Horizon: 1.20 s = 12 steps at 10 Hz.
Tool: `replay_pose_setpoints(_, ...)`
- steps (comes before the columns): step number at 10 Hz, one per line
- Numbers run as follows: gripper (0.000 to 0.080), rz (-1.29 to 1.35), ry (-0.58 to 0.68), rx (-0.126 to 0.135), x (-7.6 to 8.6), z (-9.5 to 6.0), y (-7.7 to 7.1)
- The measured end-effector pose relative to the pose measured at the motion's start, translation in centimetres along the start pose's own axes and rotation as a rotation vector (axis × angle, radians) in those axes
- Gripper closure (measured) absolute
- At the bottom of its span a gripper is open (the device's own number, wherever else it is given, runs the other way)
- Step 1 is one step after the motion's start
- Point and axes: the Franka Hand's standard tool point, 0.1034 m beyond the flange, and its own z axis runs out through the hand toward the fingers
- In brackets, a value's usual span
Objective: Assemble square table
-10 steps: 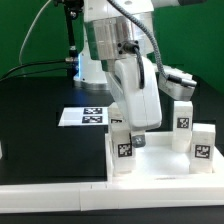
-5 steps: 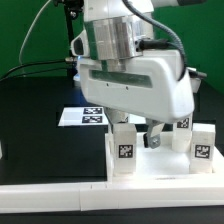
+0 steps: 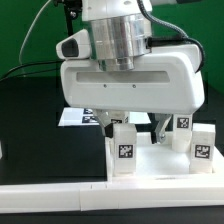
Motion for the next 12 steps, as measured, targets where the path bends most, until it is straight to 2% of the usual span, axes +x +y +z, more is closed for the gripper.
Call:
replay_pose_setpoints(1, 0.0151, -0.204, 0.026, -0.031, 0.6, -0.1, 0.2)
replay_pose_setpoints(2, 0.0151, -0.255, 0.041, -0.035, 0.8, 0.0, 0.2)
replay_pose_setpoints(3, 0.0275, -0.224, 0.041, -0.035, 0.8, 0.0, 0.2)
replay_pose_setpoints(4, 0.0275, -0.211, 0.041, -0.035, 0.8, 0.0, 0.2)
replay_pose_setpoints(5, 0.0413, -0.195, 0.041, -0.035, 0.8, 0.0, 0.2)
replay_pose_setpoints(6, 0.0515, -0.182, 0.042, -0.035, 0.9, 0.0, 0.4)
replay_pose_setpoints(9, 0.0515, 0.256, 0.06, -0.031, 0.8, 0.1, 0.7)
replay_pose_setpoints(10, 0.0515, 0.47, 0.073, -0.016, 0.9, 0.1, 0.9)
replay_pose_setpoints(12, 0.0515, 0.8, 0.069, 0.033, 0.9, 0.2, 1.3)
